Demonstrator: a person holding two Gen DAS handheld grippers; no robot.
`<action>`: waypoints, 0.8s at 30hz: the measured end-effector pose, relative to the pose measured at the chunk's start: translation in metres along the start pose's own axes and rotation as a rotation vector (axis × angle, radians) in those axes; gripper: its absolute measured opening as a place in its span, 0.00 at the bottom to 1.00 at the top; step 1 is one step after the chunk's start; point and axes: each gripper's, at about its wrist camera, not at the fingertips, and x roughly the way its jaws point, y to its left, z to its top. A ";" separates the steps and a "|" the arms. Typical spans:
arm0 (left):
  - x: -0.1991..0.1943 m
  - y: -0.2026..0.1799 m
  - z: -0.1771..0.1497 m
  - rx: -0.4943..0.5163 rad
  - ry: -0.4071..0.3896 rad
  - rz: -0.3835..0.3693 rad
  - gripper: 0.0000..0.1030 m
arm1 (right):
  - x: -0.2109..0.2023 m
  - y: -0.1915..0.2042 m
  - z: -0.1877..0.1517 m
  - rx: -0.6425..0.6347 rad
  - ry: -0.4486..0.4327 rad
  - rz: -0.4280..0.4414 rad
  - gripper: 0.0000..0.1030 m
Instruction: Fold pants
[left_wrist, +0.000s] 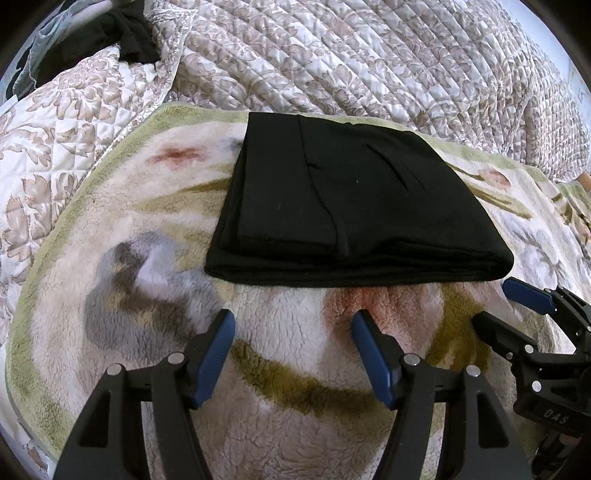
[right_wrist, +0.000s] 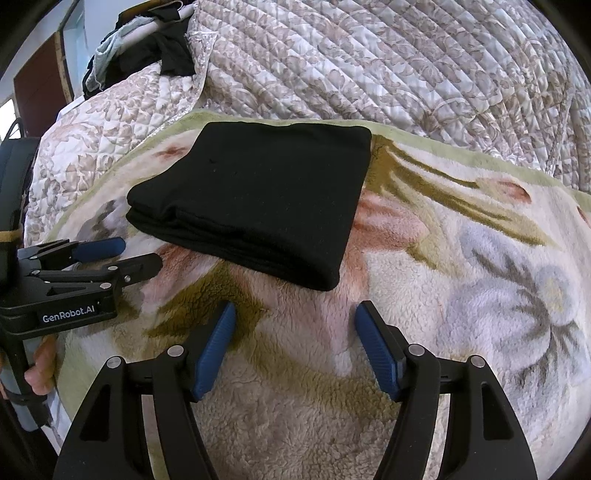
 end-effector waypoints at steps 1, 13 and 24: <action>0.000 0.000 0.000 0.000 0.000 0.000 0.67 | 0.000 0.000 0.000 0.001 -0.001 0.002 0.66; 0.000 0.000 0.000 0.000 0.000 0.001 0.67 | 0.000 -0.001 -0.001 0.007 -0.002 0.010 0.67; 0.000 0.000 0.000 0.002 0.000 0.003 0.67 | 0.000 -0.001 -0.001 0.017 -0.005 0.022 0.68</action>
